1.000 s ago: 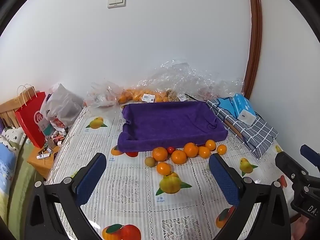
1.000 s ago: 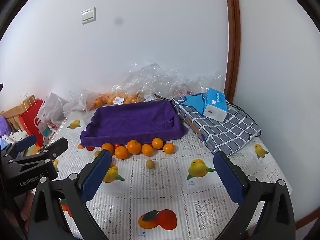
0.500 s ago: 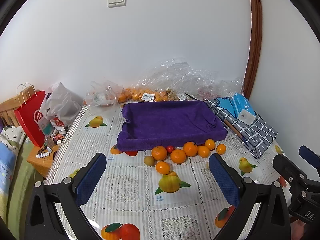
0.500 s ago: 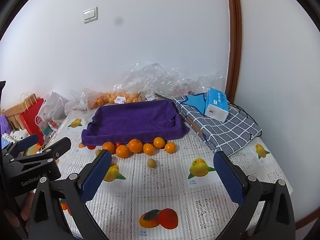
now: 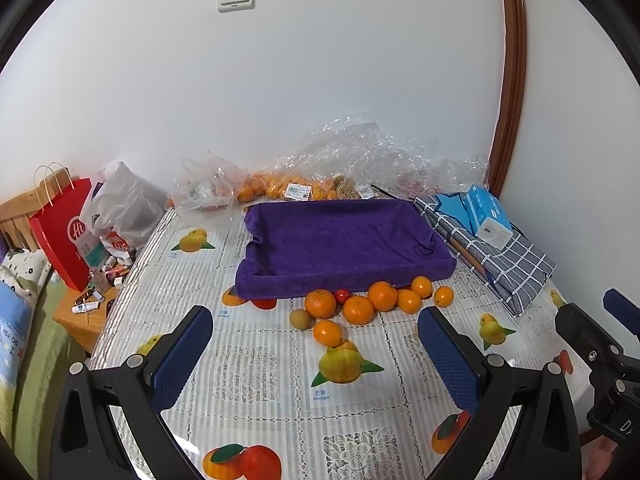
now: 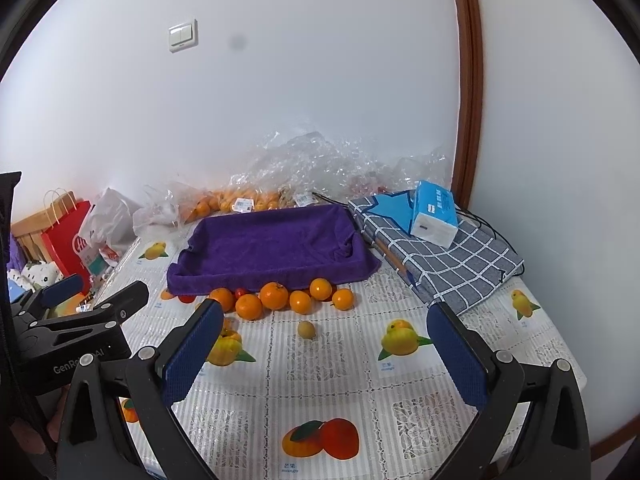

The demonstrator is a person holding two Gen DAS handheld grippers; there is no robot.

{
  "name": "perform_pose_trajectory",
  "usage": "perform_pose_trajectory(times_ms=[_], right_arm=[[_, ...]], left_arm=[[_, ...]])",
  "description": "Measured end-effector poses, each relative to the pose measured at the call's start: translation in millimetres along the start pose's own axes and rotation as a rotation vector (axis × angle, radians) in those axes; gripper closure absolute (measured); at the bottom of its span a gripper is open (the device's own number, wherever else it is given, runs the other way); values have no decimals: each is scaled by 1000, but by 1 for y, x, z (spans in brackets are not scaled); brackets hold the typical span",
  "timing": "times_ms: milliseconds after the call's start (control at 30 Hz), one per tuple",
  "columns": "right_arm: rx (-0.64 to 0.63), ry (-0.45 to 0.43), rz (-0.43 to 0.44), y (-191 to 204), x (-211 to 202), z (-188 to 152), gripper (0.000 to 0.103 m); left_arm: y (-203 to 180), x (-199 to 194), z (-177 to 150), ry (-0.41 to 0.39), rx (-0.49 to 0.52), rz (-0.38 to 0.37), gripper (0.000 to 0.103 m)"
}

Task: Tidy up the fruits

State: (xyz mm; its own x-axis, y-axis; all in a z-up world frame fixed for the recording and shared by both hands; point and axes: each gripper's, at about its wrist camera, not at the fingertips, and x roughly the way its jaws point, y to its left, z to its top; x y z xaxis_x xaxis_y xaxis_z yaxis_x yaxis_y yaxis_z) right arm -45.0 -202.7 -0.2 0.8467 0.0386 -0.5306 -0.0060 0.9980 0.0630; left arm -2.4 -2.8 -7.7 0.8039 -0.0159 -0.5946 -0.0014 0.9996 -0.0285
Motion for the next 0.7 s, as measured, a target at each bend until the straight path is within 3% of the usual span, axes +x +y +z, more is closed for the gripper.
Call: perform_pose_trajectory(times_ms=[700], right_arm=[[-4,-2,3,3,-3,-2,2]], left_arm=[[1,-3,3,4,-4,-1,0]])
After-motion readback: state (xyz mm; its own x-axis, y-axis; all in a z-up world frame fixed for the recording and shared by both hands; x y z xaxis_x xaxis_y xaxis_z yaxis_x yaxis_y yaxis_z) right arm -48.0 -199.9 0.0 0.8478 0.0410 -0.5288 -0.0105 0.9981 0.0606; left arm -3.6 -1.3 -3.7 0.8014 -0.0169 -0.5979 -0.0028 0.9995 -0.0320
